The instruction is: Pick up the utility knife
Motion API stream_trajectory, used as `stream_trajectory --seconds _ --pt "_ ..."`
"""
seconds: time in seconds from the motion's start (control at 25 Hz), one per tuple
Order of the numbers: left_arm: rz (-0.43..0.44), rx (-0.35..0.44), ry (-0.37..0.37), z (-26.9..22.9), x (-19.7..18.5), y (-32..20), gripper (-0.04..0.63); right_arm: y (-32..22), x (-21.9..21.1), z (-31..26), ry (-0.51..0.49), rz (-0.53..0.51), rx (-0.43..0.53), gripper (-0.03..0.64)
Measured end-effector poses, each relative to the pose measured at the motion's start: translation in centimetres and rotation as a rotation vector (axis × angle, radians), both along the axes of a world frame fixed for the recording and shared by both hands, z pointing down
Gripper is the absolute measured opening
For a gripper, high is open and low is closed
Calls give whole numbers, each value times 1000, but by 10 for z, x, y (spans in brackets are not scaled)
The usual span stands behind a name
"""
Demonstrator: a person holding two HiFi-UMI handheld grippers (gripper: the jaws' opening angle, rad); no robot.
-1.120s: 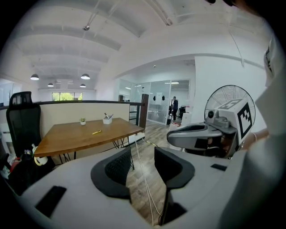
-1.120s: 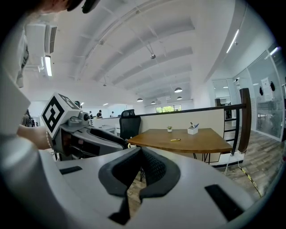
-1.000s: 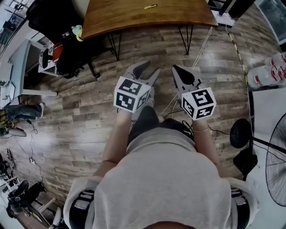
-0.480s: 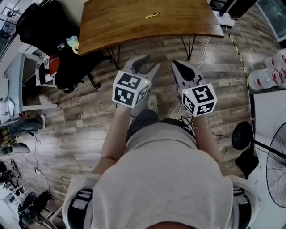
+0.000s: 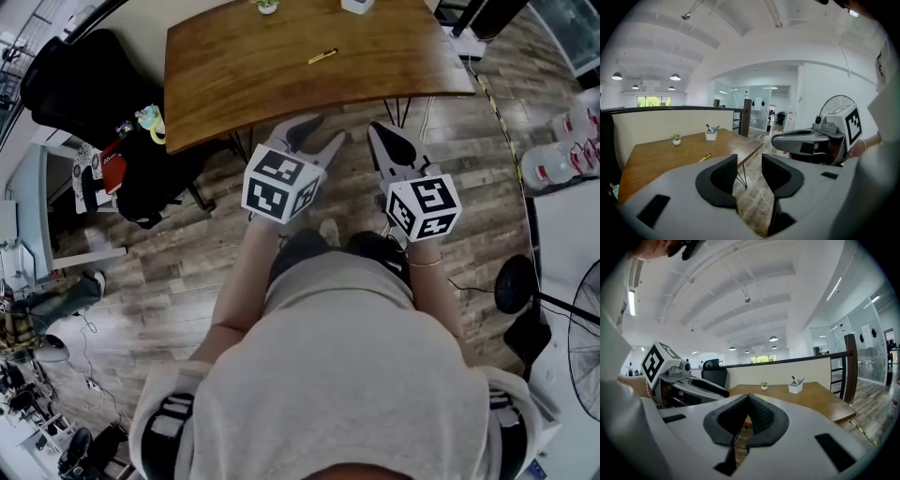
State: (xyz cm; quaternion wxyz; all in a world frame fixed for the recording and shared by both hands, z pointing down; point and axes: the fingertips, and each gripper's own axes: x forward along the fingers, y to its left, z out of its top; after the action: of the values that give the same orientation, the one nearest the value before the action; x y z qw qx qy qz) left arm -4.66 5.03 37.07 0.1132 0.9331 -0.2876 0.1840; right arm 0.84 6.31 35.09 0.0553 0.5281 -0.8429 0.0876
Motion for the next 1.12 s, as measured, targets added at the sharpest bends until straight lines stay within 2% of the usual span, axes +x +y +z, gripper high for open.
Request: stream_trajectory --seconds 0.24,0.6,0.76,1.12 --pt "18 -28 11 9 -1 -8 164 -15 -2 7 10 12 -24 9" --pt "-44 -64 35 21 -7 -36 152 -43 8 18 12 4 -57 9" --pt "-84 -60 55 19 -8 -61 152 -71 7 18 3 -34 -50 10" --pt "-135 -41 41 13 14 -152 152 -167 25 11 13 -107 -24 9"
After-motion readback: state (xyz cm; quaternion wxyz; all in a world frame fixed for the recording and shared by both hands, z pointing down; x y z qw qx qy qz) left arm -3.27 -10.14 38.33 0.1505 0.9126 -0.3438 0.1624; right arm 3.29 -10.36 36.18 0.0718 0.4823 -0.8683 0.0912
